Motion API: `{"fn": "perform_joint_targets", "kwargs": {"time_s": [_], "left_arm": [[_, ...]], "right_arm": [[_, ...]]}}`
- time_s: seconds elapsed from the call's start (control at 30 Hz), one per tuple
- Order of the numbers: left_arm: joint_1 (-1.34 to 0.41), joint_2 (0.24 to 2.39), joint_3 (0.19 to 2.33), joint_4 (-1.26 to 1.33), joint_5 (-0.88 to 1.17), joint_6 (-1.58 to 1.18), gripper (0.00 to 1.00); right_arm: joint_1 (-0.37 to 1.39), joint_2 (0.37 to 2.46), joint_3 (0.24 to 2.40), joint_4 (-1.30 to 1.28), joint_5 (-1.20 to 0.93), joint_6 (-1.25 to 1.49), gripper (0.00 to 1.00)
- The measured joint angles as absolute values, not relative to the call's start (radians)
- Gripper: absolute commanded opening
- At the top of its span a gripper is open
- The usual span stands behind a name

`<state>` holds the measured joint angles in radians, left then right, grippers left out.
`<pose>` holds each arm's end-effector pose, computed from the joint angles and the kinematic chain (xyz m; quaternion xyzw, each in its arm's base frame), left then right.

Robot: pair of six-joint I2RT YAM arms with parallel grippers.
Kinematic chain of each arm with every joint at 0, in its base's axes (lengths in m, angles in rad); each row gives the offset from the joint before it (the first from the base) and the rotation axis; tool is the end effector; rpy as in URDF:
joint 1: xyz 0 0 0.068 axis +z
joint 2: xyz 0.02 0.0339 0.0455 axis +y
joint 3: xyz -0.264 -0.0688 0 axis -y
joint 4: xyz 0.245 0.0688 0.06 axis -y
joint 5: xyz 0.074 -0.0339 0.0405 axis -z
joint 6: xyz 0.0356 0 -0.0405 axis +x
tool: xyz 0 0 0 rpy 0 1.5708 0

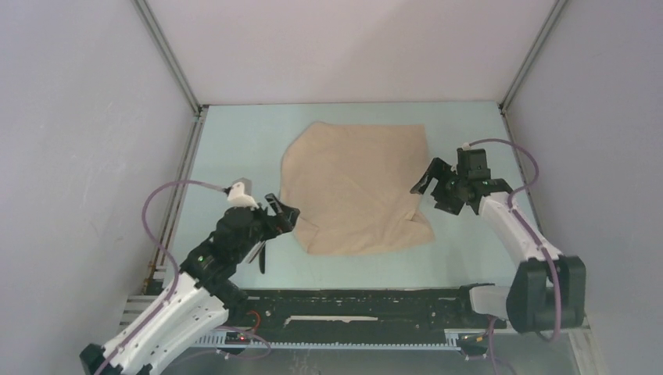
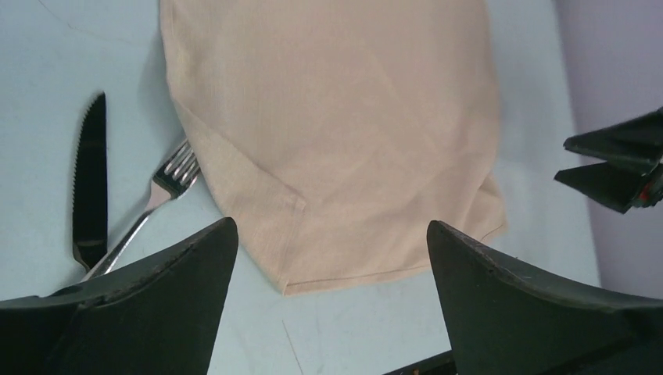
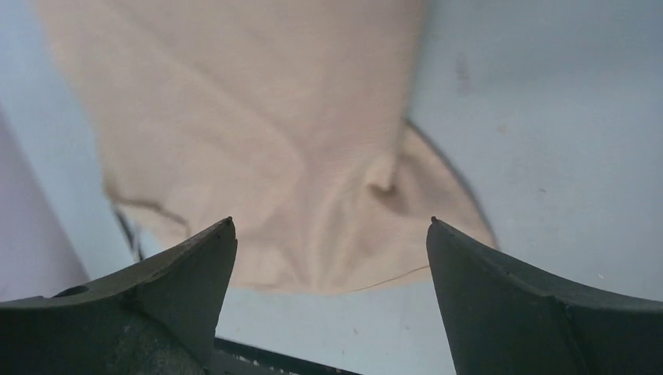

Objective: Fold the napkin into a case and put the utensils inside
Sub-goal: Flatten out the crumpled napkin at the center of the board.

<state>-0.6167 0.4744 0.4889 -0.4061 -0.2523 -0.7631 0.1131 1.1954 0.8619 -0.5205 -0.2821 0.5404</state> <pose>0.1108 -0.0677 0.2562 -0.1301 0.8172 -0.2704 0.4920 0.2427 0.0375 0.2540 0.1484 0.9165 0.2362 0.2867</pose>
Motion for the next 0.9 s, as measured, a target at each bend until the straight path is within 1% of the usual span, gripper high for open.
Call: {"fn": "perform_joint_targets", "kwargs": {"time_s": [0.07, 0.13, 0.17, 0.3, 0.4, 0.5, 0.63, 0.83, 0.9], "left_arm": [[-0.617, 0.587, 0.514, -0.397, -0.223, -0.763, 0.98], [-0.617, 0.678, 0.520, -0.377, -0.189, -0.763, 0.94], [-0.617, 0.719, 0.520, -0.373, -0.174, -0.764, 0.91], [-0.617, 0.831, 0.520, -0.340, -0.120, -0.763, 0.87], [-0.617, 0.867, 0.528, -0.317, -0.086, -0.759, 0.84], [-0.617, 0.876, 0.549, -0.292, -0.059, -0.759, 0.80], [-0.617, 0.876, 0.556, -0.260, -0.037, -0.755, 0.74], [-0.618, 0.876, 0.556, -0.253, -0.021, -0.751, 0.71], [-0.618, 0.877, 0.557, -0.253, -0.021, -0.749, 0.71]], "right_arm": [[0.094, 1.277, 0.864, -0.534, -0.222, 0.579, 0.98], [0.093, 1.316, 0.862, -0.567, -0.176, 0.590, 0.90], [0.090, 1.333, 0.862, -0.575, -0.153, 0.586, 0.87], [0.084, 1.449, 0.910, -0.587, -0.097, 0.556, 0.86], [0.080, 1.563, 0.972, -0.556, -0.081, 0.534, 0.85], [0.072, 1.617, 0.994, -0.512, -0.085, 0.516, 0.81], [0.028, 1.739, 1.111, -0.459, -0.110, 0.499, 0.73], [0.002, 1.917, 1.288, -0.415, -0.126, 0.488, 0.68], [0.004, 1.969, 1.338, -0.414, -0.130, 0.488, 0.65]]}}
